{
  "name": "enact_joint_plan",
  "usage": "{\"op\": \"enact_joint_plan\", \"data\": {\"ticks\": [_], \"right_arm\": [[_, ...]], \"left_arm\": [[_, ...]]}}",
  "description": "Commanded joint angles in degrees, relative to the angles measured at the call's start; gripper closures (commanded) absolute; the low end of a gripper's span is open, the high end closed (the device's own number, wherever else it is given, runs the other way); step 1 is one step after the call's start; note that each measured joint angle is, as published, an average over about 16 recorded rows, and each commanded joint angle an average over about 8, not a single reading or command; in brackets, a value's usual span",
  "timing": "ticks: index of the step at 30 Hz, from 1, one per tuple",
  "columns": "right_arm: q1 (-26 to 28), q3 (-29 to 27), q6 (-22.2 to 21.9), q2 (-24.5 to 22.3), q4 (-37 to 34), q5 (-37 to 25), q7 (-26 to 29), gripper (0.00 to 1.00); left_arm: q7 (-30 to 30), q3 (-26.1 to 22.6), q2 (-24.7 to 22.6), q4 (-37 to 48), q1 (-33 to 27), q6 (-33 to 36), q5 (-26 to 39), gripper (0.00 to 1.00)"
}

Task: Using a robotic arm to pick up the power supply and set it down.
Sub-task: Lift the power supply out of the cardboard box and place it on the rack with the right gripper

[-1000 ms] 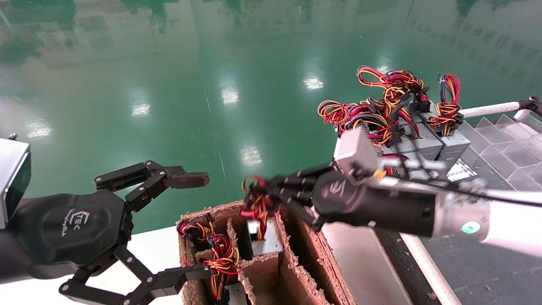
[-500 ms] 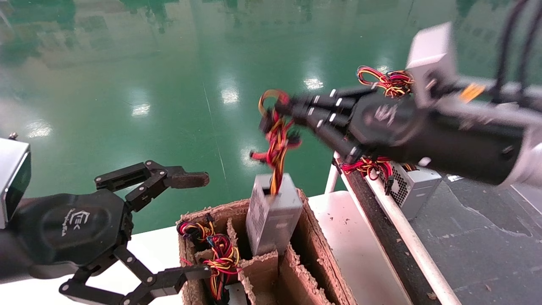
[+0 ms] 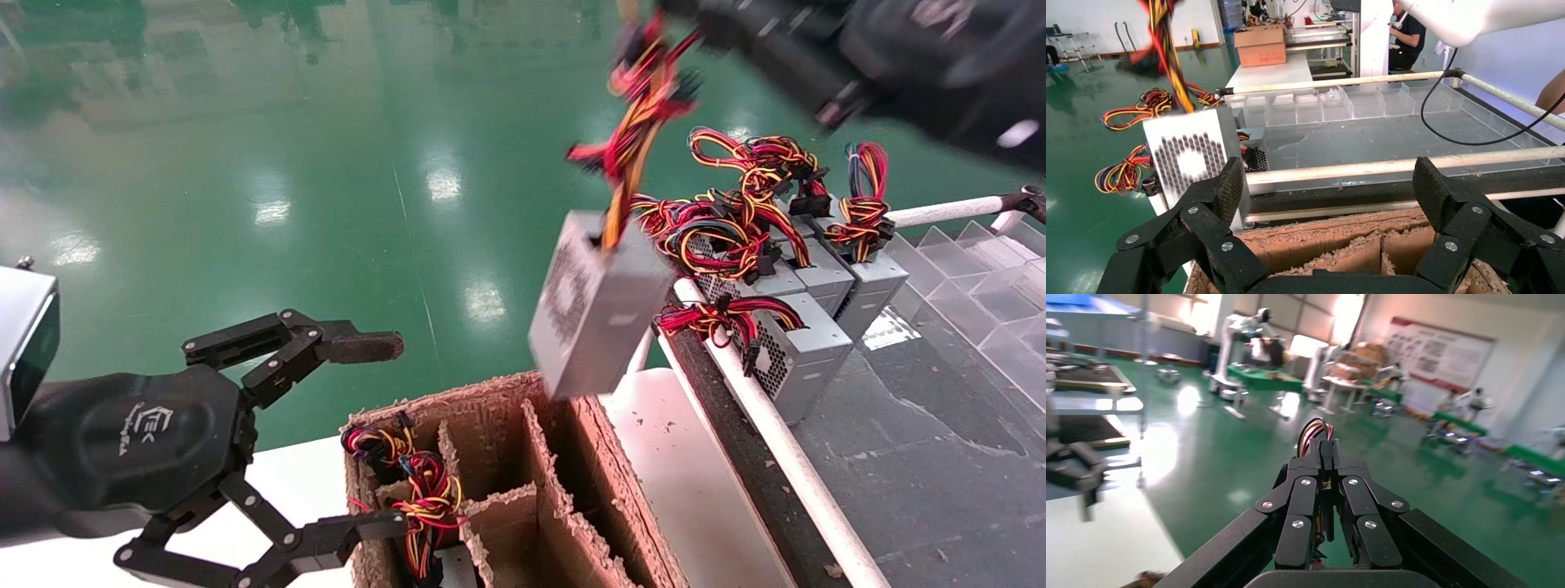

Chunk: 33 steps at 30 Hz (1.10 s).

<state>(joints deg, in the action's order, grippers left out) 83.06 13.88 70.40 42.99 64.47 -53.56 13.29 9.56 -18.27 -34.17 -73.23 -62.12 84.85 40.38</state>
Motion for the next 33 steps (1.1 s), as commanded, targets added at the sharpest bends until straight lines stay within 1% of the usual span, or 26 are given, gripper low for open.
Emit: {"op": "enact_joint_plan", "data": {"ticks": [1, 11, 17, 25, 33], "right_arm": [[1.4, -0.7, 0.3, -0.7, -1.5, 0.2, -0.5, 1.0], [7.4, -2.4, 2.4, -4.6, -11.1, -1.1, -4.9, 1.0], [10.0, -2.9, 4.6, -7.4, -17.9, -2.0, -7.6, 1.0], [12.0, -3.1, 7.6, -11.3, -27.0, -3.6, -12.1, 1.0], [12.9, -2.8, 11.3, -14.2, -35.5, -4.9, -16.4, 1.0]], "left_arm": [[0.0, 0.0, 0.0, 0.0, 0.0, 0.0, 0.0, 0.0], [0.0, 0.0, 0.0, 0.0, 0.0, 0.0, 0.0, 0.0], [0.0, 0.0, 0.0, 0.0, 0.0, 0.0, 0.0, 0.0], [0.0, 0.0, 0.0, 0.0, 0.0, 0.0, 0.0, 0.0], [0.0, -0.1, 0.0, 0.0, 0.0, 0.0, 0.0, 0.0]]}}
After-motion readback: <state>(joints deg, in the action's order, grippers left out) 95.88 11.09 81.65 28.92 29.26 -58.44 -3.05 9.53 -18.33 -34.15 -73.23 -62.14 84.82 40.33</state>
